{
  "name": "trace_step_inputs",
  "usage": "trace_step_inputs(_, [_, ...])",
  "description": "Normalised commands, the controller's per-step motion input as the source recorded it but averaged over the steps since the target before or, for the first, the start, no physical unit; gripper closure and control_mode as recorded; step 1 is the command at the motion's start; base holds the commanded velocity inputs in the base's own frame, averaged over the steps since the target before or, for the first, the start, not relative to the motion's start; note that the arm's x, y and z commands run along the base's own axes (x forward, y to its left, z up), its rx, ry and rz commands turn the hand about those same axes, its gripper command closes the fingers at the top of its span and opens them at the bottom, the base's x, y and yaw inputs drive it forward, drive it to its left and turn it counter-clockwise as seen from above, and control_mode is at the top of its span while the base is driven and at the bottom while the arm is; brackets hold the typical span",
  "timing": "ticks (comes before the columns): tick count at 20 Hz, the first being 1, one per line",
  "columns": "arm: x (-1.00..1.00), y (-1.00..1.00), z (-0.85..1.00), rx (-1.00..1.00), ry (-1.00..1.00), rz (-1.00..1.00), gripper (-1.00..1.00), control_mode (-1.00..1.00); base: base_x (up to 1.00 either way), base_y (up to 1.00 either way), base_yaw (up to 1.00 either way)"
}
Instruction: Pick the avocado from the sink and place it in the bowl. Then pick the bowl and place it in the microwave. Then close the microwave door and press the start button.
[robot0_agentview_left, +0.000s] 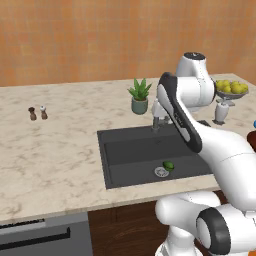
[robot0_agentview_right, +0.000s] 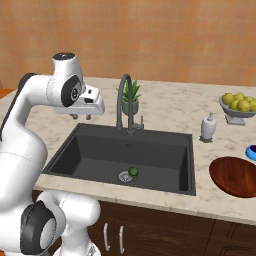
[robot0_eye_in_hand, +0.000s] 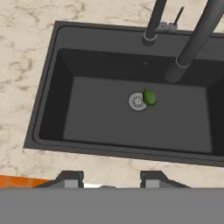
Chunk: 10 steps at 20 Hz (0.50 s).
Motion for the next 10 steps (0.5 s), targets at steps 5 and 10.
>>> trace_step_inputs(5, [-0.52, 0.00, 0.00, 0.00, 0.00, 0.00, -1.00, -1.00, 0.00, 0.00, 0.00])
trace_step_inputs(10, [-0.56, -0.24, -0.04, 0.00, 0.00, 0.00, -1.00, -1.00, 0.00, 0.00, 0.00])
